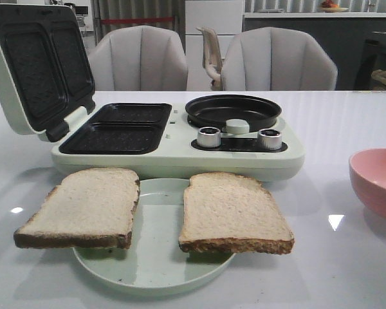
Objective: Make breakfast with bread and shrimp
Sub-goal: 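Reach the left gripper down and grasp the bread slice nearest it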
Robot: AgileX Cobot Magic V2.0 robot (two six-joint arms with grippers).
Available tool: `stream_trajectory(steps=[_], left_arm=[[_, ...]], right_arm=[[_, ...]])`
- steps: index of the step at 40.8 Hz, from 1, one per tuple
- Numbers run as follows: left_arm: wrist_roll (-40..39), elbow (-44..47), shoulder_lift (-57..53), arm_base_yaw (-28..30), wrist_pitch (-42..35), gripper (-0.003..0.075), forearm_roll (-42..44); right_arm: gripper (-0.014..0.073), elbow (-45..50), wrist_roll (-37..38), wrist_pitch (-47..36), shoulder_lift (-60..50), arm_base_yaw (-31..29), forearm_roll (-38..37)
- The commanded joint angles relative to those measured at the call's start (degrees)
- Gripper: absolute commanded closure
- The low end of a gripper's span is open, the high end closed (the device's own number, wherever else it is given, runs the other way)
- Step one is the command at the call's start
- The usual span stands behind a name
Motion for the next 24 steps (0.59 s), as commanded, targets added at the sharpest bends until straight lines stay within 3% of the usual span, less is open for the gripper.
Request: stream_trajectory(steps=[1,7,13,18,24], left_arm=[[1.56,0.87,2.81,-5.01,-5.92,0.0193,3.48],[0.46,2.33,8.19,-9.89,-6.48,0.0193,10.63],[-8.79,2.33,13.76,-14.44,-6.53,0.0193,22.24],[-21.00,2.33,18.25,-19.25,-6.02,0.0193,36.35],[-42.30,2.33,23.20,-24.03,-5.16,0.0193,58.98]], right_arm=[[0.0057,-1.95,-0.12,-3.61,0.47,-0.09,-0.01],[0.0057,-1.95,-0.12,-3.61,0.47,-0.09,-0.01],[0.0057,-1.95,-0.12,-3.61,0.47,-0.09,-0.01],[0.0057,-1.95,-0.12,-3.61,0.47,-0.09,-0.01],[0.0057,-1.95,-0.12,-3.61,0.47,-0.09,-0.01]])
